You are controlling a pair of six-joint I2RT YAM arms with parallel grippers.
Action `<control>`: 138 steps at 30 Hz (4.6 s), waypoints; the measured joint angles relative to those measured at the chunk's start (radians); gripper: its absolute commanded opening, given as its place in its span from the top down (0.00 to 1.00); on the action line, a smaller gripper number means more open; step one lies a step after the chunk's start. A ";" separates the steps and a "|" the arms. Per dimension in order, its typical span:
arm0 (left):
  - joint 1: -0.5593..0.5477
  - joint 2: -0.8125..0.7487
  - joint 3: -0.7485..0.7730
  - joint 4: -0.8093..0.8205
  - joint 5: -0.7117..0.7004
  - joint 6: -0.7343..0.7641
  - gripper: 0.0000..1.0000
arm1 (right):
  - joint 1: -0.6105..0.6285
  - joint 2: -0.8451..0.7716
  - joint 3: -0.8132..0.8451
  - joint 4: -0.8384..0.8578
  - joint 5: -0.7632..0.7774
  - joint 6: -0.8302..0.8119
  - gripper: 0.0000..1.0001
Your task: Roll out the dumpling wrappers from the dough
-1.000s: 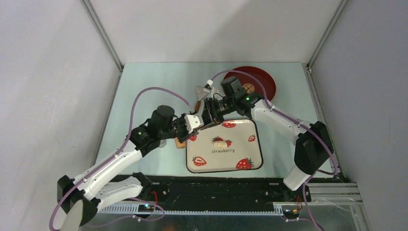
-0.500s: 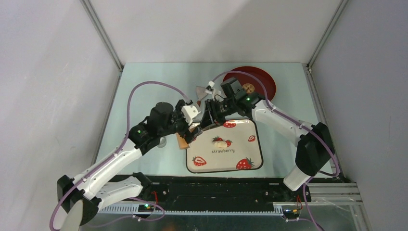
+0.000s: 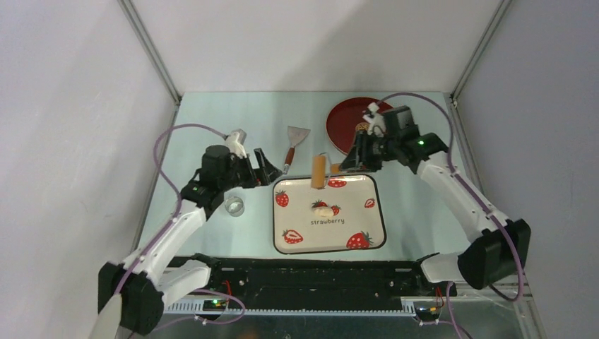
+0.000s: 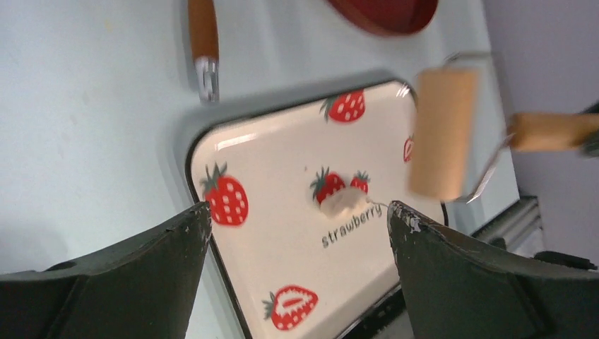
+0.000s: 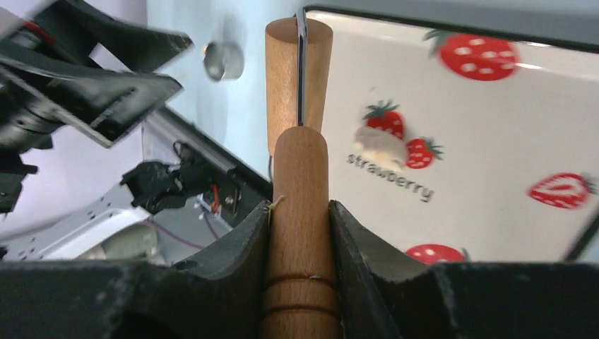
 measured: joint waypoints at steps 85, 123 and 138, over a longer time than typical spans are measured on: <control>-0.028 0.603 0.016 -0.103 0.101 -0.066 1.00 | 0.261 0.324 0.229 -0.435 0.419 -0.124 1.00; -0.025 0.611 0.019 -0.104 0.111 -0.056 1.00 | 0.340 0.499 0.369 -0.531 0.491 -0.075 1.00; -0.022 0.620 0.027 -0.113 0.119 -0.056 1.00 | 0.404 0.472 0.325 -0.496 0.616 -0.074 1.00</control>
